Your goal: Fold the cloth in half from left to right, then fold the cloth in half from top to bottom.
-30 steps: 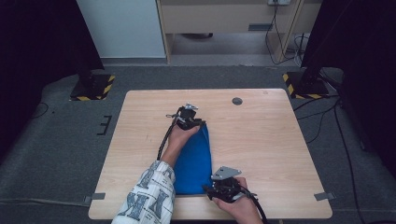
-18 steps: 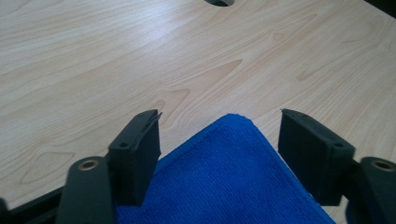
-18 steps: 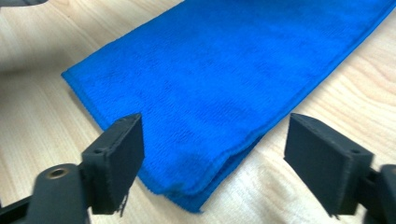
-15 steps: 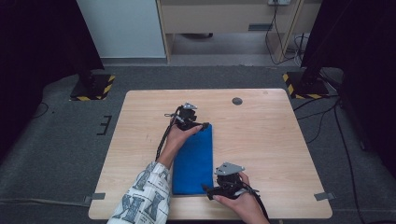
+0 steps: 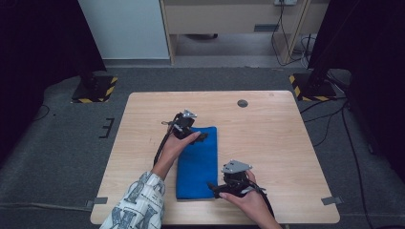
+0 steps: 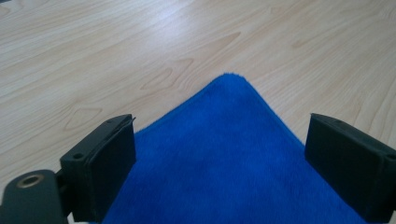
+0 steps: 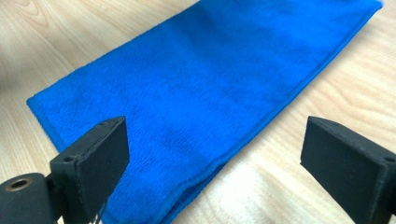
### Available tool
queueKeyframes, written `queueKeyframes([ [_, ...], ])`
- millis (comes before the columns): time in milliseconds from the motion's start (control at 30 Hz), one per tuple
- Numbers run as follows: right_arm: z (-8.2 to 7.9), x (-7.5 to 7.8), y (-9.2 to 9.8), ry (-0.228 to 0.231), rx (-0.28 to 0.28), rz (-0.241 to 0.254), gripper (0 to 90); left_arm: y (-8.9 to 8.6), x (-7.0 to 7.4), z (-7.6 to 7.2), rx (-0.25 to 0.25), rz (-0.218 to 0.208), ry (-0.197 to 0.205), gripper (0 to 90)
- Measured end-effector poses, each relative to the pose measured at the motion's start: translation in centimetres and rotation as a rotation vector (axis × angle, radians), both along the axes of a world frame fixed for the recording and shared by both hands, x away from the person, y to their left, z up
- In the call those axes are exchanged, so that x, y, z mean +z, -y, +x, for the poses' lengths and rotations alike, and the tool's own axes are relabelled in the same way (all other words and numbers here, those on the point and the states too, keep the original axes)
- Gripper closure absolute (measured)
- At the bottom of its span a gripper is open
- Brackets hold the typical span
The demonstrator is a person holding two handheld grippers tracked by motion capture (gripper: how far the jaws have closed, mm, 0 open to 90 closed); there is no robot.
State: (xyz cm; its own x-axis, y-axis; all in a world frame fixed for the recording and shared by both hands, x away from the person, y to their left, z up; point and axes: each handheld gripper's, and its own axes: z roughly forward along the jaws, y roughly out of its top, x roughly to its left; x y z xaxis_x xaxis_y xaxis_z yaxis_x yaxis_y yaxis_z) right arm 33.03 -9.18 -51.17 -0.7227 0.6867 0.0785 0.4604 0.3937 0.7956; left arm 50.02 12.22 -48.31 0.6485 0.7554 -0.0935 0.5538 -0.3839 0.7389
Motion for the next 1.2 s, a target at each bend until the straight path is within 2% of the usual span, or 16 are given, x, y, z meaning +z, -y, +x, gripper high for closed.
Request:
queueKeyframes([
  [200, 1.0, 0.5, 0.3, 0.022, -0.006, -0.002, 7.7, -1.2, 0.3, -0.9, 0.004, -0.01, 0.015, 7.6],
  [367, 2.9, 0.9, 0.4, 0.042, -0.028, -0.013, 10.3, -2.1, -0.1, -1.0, 0.007, 0.016, 0.012, 7.6],
  [500, 4.7, 1.3, 0.6, 0.046, -0.054, -0.024, 11.8, -3.0, -0.2, -1.1, 0.024, 0.016, 0.018, 7.6],
  [600, 6.1, 1.6, 0.8, 0.028, -0.076, -0.015, 12.5, -3.7, -0.2, -1.2, 0.027, 0.019, 0.023, 7.7],
  [733, 7.8, 1.9, 0.9, 0.021, -0.084, -0.037, 13.2, -4.7, 0.0, -1.3, 0.044, 0.008, 0.03, 7.7],
  [800, 8.6, 2.0, 1.0, 0.017, -0.091, -0.05, 14.2, -5.1, 0.1, -1.3, 0.071, 0.03, 0.05, 8.0],
  [833, 9.1, 2.0, 1.0, 0.003, -0.099, -0.038, 15.5, -5.4, 0.1, -1.3, 0.091, 0.036, 0.065, 8.9],
  [867, 9.6, 2.1, 1.0, -0.016, -0.11, -0.013, 16.3, -5.6, 0.1, -1.3, 0.093, 0.031, 0.066, 9.9],
  [900, 10.0, 2.1, 1.0, -0.02, -0.112, -0.012, 16.3, -5.8, 0.1, -1.2, 0.093, 0.022, 0.063, 9.8],
  [967, 10.9, 2.3, 0.8, -0.011, -0.116, -0.031, 16.6, -6.0, 0.1, -1.1, 0.096, 0.014, 0.061, 9.9],
  [1100, 12.9, 2.3, 0.4, -0.025, -0.117, -0.048, 18.8, -6.3, 0.0, -0.7, 0.099, -0.006, 0.063, 10.5],
  [1200, 14.3, 2.2, -0.1, -0.04, -0.119, -0.053, 19.3, -6.4, 0.0, -0.3, 0.097, -0.012, 0.049, 10.7],
])
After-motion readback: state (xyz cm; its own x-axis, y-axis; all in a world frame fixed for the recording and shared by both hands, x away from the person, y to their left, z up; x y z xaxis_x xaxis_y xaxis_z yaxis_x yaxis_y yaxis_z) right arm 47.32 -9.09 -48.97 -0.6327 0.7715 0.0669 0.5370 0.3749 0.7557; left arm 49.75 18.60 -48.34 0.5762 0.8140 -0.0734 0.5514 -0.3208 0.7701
